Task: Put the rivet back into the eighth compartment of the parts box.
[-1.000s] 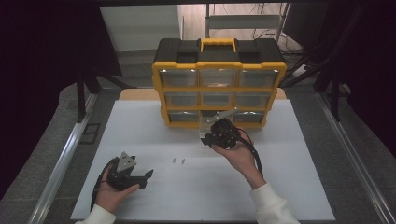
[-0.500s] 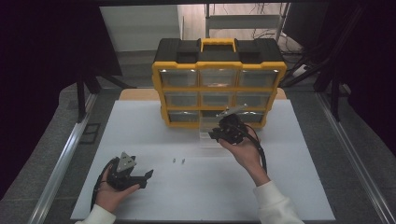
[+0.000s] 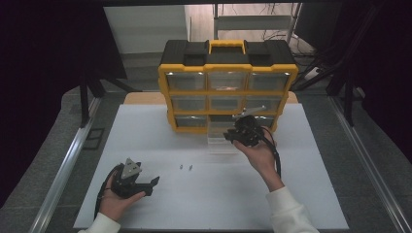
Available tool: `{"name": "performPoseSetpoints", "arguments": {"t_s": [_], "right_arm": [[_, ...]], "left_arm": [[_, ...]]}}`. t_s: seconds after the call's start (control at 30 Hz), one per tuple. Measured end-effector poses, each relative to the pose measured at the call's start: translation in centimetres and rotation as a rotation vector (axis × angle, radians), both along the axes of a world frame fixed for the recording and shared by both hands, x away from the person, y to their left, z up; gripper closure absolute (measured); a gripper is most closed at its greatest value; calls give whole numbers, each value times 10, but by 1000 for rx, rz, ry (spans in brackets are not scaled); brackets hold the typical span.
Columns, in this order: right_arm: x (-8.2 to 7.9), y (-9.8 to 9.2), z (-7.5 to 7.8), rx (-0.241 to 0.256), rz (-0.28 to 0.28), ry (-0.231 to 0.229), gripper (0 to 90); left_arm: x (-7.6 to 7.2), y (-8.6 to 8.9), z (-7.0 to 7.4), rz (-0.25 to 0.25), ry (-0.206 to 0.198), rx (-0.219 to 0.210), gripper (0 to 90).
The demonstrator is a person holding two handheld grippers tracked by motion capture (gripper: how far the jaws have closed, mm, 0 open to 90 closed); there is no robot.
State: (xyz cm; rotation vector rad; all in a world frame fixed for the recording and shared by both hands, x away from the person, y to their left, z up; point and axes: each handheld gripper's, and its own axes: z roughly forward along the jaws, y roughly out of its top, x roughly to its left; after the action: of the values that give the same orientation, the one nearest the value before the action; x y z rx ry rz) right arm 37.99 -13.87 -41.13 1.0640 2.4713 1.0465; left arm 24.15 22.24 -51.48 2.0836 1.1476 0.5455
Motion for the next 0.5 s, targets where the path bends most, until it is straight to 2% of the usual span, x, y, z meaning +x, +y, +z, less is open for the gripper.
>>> {"name": "performPoseSetpoints", "arguments": {"t_s": [0.5], "right_arm": [[10,-13,-3,-15,-77,-31,738]], "left_arm": [[0,-1,-1,-1,2,-2,153]]}}
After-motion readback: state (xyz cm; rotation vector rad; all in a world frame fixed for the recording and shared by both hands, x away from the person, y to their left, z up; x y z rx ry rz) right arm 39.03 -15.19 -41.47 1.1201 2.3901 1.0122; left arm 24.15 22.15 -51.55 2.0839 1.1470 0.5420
